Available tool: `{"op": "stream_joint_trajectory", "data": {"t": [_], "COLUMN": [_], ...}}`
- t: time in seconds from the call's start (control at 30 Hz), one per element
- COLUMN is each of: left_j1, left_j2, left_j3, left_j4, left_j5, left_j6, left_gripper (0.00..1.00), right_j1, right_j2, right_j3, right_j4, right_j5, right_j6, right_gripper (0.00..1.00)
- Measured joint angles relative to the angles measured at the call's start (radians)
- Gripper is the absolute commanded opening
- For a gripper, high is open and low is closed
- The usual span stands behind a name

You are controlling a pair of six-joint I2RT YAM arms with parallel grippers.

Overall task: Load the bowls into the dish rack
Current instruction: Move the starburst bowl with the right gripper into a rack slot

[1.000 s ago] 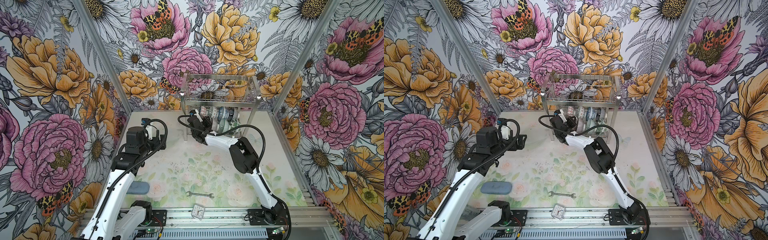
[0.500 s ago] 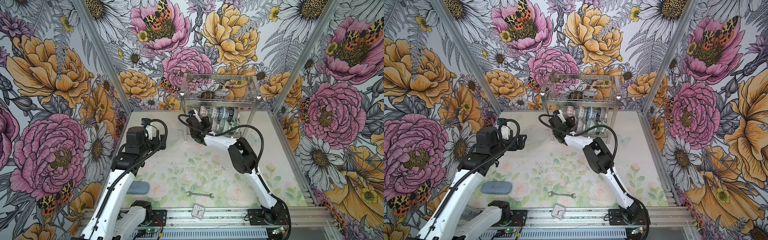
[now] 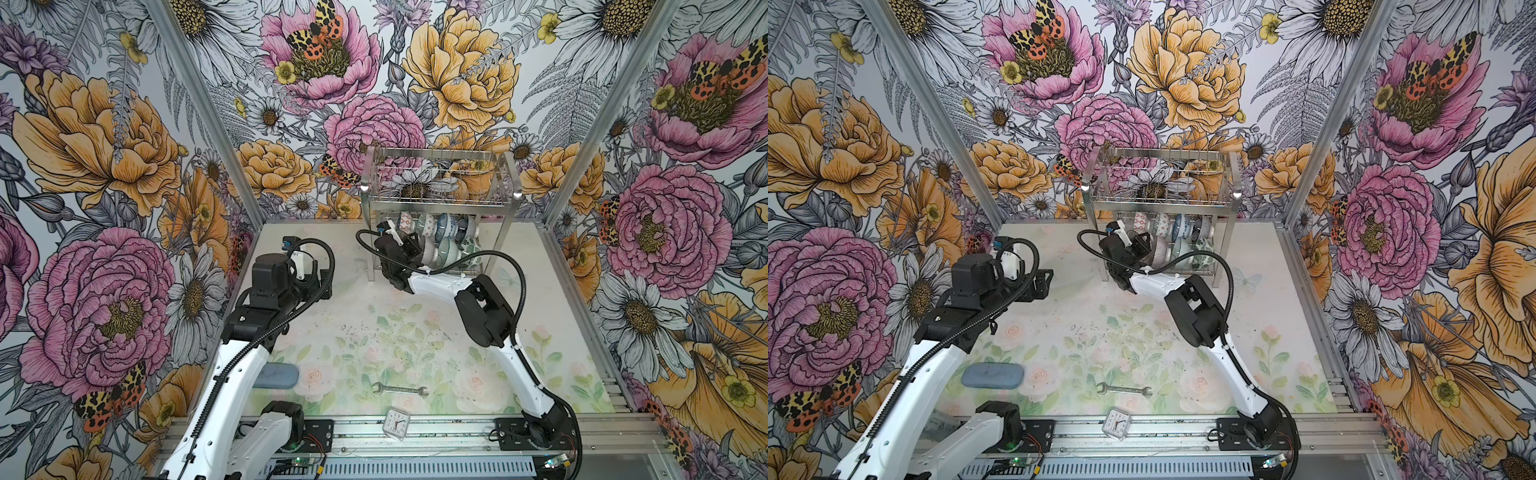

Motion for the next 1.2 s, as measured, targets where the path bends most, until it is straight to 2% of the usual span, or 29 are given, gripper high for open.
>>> {"op": "stream_joint_trajectory", "data": {"t": [0.4, 0.6, 0.7, 0.73, 0.83, 0.93, 1.1, 1.2], "left_j1": [0.0, 0.0, 0.0, 0.0, 0.0, 0.0, 0.0, 0.0], "left_j2": [0.0, 0.0, 0.0, 0.0, 0.0, -0.003, -0.013, -0.013], "left_j3": [0.0, 0.0, 0.0, 0.0, 0.0, -0.002, -0.013, -0.014], "left_j4": [0.0, 0.0, 0.0, 0.0, 0.0, 0.0, 0.0, 0.0], "left_j5": [0.008, 0.011, 0.011, 0.011, 0.012, 0.014, 0.014, 0.014], "left_j6": [0.0, 0.0, 0.0, 0.0, 0.0, 0.0, 0.0, 0.0], "left_gripper": [0.99, 0.99, 0.99, 0.99, 0.99, 0.99, 0.99, 0.99], "right_j1": [0.029, 0.027, 0.027, 0.027, 0.029, 0.034, 0.037, 0.037], "right_j2": [-0.006, -0.011, -0.021, -0.025, -0.045, -0.079, -0.159, -0.223], "right_j3": [-0.032, -0.061, -0.078, -0.085, -0.111, -0.141, -0.188, -0.23], "right_j4": [0.06, 0.072, 0.071, 0.07, 0.062, 0.053, 0.037, 0.035], "right_j5": [-0.032, -0.064, -0.084, -0.092, -0.113, -0.131, -0.161, -0.185], "right_j6": [-0.011, -0.007, -0.002, 0.001, 0.01, 0.016, 0.034, 0.043], "right_gripper": [0.28, 0.36, 0.45, 0.53, 0.71, 0.84, 0.99, 1.0]}}
